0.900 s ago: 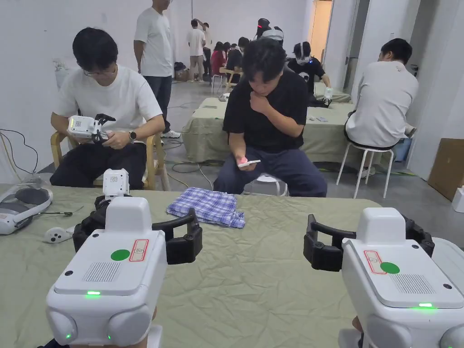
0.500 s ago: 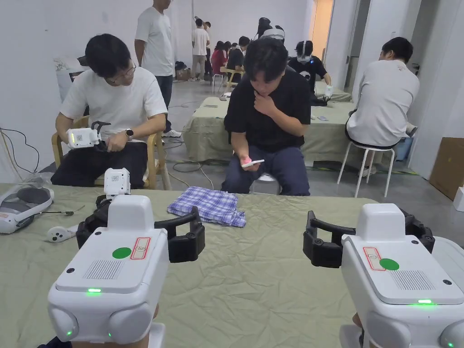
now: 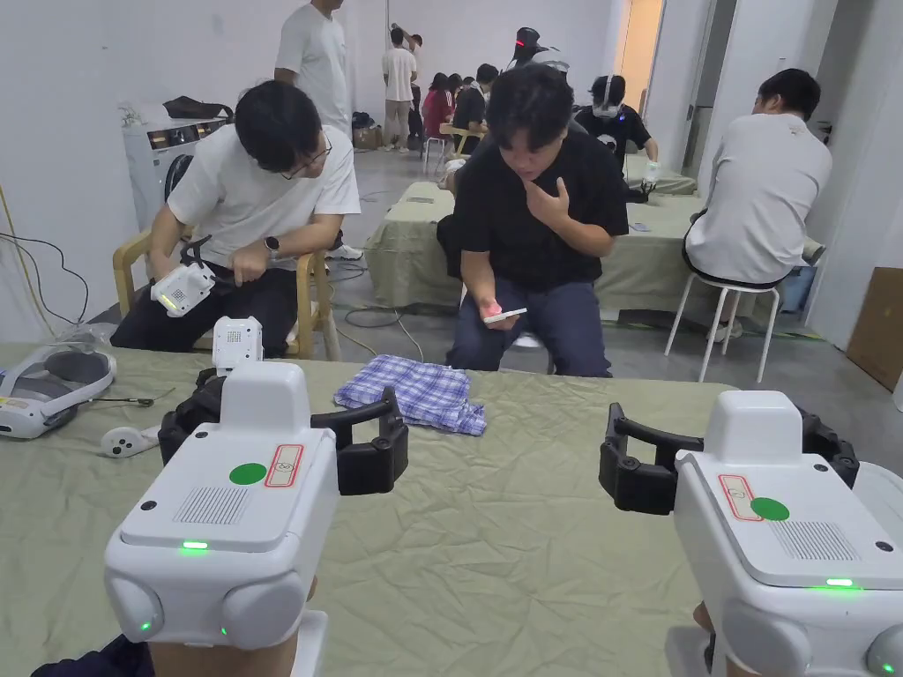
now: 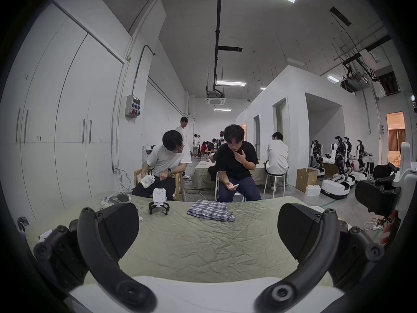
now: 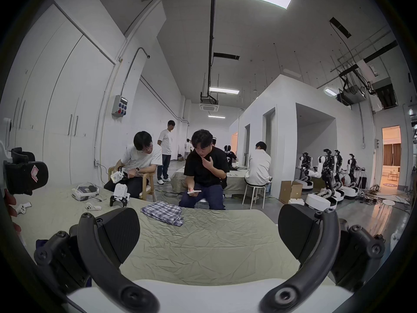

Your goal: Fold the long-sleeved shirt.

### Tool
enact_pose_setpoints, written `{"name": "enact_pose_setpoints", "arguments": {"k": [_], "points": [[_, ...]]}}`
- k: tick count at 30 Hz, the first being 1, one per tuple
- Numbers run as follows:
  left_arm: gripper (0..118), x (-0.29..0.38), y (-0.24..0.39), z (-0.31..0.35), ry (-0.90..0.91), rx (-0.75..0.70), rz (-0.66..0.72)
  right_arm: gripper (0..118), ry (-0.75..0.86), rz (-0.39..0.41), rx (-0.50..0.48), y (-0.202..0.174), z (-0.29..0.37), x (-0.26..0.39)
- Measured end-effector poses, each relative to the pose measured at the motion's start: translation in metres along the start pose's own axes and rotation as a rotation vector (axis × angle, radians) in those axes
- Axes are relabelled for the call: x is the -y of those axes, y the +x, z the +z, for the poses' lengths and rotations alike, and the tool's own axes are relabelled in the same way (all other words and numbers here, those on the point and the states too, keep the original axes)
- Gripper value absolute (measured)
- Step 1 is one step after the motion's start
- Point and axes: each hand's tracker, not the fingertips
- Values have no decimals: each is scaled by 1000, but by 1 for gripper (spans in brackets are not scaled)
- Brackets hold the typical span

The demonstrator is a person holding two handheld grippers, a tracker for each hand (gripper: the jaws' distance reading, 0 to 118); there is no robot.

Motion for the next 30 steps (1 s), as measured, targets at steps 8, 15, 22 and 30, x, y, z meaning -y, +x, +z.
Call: {"name": "enact_pose_setpoints", "arguments": {"k": [8, 15, 22, 30], "points": [[111, 0, -1, 0, -1, 2, 9, 118, 5, 13, -4, -2, 0, 0], [111, 0, 0, 2, -5, 2, 6, 118, 1, 11, -6, -5, 1, 0], [111, 2, -2, 1, -10, -14, 6, 118, 1, 4, 0, -2, 1, 1], [111, 2, -1, 2, -13, -7, 7, 118, 7, 0, 2, -2, 2, -1]]}}
